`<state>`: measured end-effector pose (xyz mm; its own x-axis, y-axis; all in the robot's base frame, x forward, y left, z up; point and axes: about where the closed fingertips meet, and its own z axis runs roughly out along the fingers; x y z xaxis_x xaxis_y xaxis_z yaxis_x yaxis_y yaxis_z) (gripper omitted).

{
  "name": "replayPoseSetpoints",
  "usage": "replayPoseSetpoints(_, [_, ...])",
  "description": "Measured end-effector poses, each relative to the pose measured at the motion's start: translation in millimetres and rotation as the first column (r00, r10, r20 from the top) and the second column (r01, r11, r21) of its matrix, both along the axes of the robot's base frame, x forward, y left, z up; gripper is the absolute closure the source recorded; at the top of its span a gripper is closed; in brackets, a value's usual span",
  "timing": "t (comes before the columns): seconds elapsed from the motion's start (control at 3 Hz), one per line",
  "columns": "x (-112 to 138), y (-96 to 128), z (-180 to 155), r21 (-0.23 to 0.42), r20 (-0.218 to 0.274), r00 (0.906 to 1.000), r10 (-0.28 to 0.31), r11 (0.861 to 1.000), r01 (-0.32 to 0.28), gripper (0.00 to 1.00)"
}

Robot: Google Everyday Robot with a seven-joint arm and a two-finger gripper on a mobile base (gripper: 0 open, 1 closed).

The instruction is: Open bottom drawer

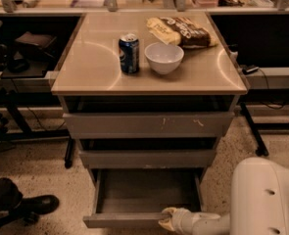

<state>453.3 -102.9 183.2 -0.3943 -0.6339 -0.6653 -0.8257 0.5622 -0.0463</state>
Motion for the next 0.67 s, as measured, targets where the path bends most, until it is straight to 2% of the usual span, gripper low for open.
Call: replayPoseSetpoints(0.67, [-1.1, 4.7, 6.0, 0.0, 0.0, 1.0, 0.0, 1.0, 0.0, 1.0])
